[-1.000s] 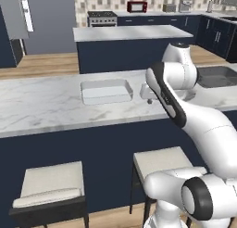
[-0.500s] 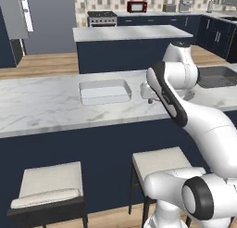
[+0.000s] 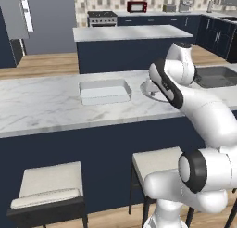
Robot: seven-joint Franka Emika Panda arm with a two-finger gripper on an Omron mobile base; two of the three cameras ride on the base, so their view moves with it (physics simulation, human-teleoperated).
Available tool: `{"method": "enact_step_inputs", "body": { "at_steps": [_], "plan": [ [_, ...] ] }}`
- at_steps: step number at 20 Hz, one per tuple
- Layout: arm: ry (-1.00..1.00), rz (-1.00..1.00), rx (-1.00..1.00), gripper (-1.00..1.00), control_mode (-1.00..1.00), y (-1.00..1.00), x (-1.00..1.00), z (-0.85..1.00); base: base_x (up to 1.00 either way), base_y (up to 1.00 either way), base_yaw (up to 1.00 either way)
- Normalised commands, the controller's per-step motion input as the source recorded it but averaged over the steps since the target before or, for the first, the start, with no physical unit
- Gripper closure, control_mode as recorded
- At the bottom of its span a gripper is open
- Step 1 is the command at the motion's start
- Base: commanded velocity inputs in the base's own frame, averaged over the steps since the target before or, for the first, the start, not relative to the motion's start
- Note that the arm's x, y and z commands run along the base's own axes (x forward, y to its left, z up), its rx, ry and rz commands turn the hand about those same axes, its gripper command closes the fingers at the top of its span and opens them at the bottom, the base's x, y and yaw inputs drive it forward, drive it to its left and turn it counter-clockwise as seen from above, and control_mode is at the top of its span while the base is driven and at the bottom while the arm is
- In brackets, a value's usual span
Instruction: Place two dumplings into each of the tupperware containers and then place the containers in the fridge.
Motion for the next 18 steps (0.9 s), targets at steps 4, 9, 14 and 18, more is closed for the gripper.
{"method": "enact_step_inputs", "body": {
  "at_steps": [4,9,14,18],
  "plan": [
    [0.01,-0.06,0.0,-1.0,-1.0,-0.48,1.0,-0.02,0.0,0.0,0.0],
    [0.04,-0.02,0.0,-1.0,-1.0,-0.09,0.95,-0.11,0.0,0.0,0.0],
    [0.06,0.0,0.0,-1.0,-1.0,0.0,0.52,-0.29,0.0,0.0,0.0],
    [0.1,0.0,0.0,-1.0,-1.0,0.0,0.08,-0.38,0.0,0.0,0.0]
  ]
}}
